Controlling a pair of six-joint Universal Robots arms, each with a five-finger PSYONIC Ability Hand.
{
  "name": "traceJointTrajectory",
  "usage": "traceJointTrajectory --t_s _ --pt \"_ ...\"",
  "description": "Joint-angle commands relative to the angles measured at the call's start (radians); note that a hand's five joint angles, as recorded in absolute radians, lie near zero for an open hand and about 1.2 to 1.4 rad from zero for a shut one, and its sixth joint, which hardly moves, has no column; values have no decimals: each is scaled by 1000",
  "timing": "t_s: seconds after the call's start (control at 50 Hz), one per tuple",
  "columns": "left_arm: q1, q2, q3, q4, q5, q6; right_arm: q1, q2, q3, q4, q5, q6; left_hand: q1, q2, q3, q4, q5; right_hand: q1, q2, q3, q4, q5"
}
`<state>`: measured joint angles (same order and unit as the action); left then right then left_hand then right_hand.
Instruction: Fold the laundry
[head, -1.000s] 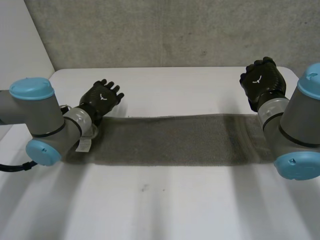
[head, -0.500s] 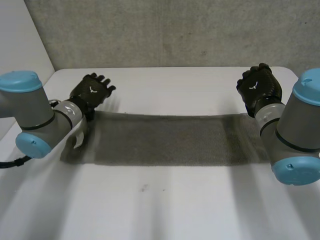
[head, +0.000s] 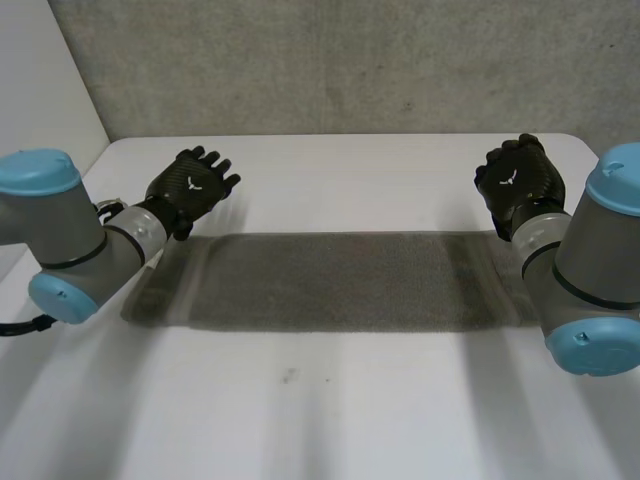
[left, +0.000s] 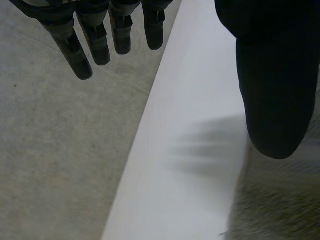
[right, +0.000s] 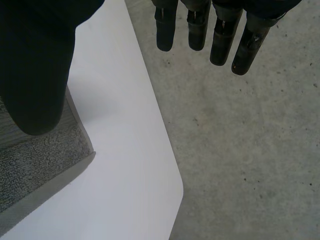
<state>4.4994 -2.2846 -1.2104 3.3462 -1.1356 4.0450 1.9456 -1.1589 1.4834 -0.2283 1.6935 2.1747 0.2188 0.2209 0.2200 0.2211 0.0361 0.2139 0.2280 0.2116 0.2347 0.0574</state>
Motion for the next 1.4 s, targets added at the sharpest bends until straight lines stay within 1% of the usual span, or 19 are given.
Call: traceJointTrajectory --t_s 0.02,0.04,0.08,0.14,0.18,0.2,0.24,0.3,0.34,0.4,0.48,0.72,0.86,1.0,1.04,1.06,1.1,1.14,1.4 --pt "-3 121 -52 -115 -10 -271 -4 -4 3 7 -5 37 53 51 52 51 61 -39 -53 -37 -60 -57" --pt "-3 122 -52 -116 -10 -271 -5 -5 3 21 -15 65 53 51 52 51 62 -39 -53 -37 -60 -57" --pt "-2 200 -95 -135 -16 -430 -13 -7 3 41 -34 97 56 54 55 54 65 -39 -53 -37 -60 -57" --pt "-2 243 -123 -137 -18 -506 -63 -21 2 107 -87 195 56 54 55 54 65 -39 -53 -37 -60 -57" --pt "-3 318 -173 -134 -39 -639 -91 -31 2 147 -121 257 56 54 55 54 65 -39 -53 -37 -60 -57" --pt "-3 318 -173 -134 -39 -640 -112 -42 3 186 -156 319 56 54 55 54 65 -39 -53 -37 -60 -57" --pt "-14 378 -224 -134 -122 -747 -131 -48 3 224 -190 379 56 54 55 54 65 -39 -53 -37 -60 -57" --pt "-17 407 -251 -132 -178 -784 -161 -53 5 291 -250 468 56 54 55 54 65 -39 -53 -37 -60 -57" --pt "-37 460 -306 -132 -271 -814 -185 -53 8 320 -273 496 53 51 52 51 62 -39 -53 -37 -60 -57" --pt "-71 499 -354 -125 -341 -814 -234 -56 32 374 -304 514 45 43 44 42 53 -39 -53 -37 -60 -57" --pt "-92 520 -402 -102 -380 -822 -289 -62 89 391 -331 510 39 37 38 36 47 -39 -53 -37 -60 -57" --pt "-123 545 -581 128 -391 -813 -335 -42 222 204 -342 404 9 7 8 7 18 6 -8 8 -15 -12" --pt "-126 542 -597 153 -391 -813 -356 10 236 100 -351 402 9 7 8 7 18 296 282 299 276 278" --pt "-126 541 -597 154 -391 -811 -376 44 236 84 -353 369 4 1 2 1 12 361 347 364 341 343" --pt "-126 537 -597 154 -389 -813 -385 50 236 84 -356 346 4 1 2 1 12 592 578 594 571 574" --pt "-126 537 -597 154 -389 -813 -385 50 236 84 -356 346 4 1 2 1 12 593 579 596 573 575" --pt "-126 534 -595 154 -389 -813 -396 50 235 84 -370 335 1 -2 -1 -2 9 1064 1050 1066 1043 1046" --pt "-126 534 -595 154 -389 -811 -404 50 235 84 -382 333 1 -2 -1 -2 9 1181 1167 1183 1160 1163" --pt "-124 541 -598 154 -391 -813 -510 48 198 84 -379 241 -8 -10 -9 -11 0 1182 1168 1185 1162 1164"
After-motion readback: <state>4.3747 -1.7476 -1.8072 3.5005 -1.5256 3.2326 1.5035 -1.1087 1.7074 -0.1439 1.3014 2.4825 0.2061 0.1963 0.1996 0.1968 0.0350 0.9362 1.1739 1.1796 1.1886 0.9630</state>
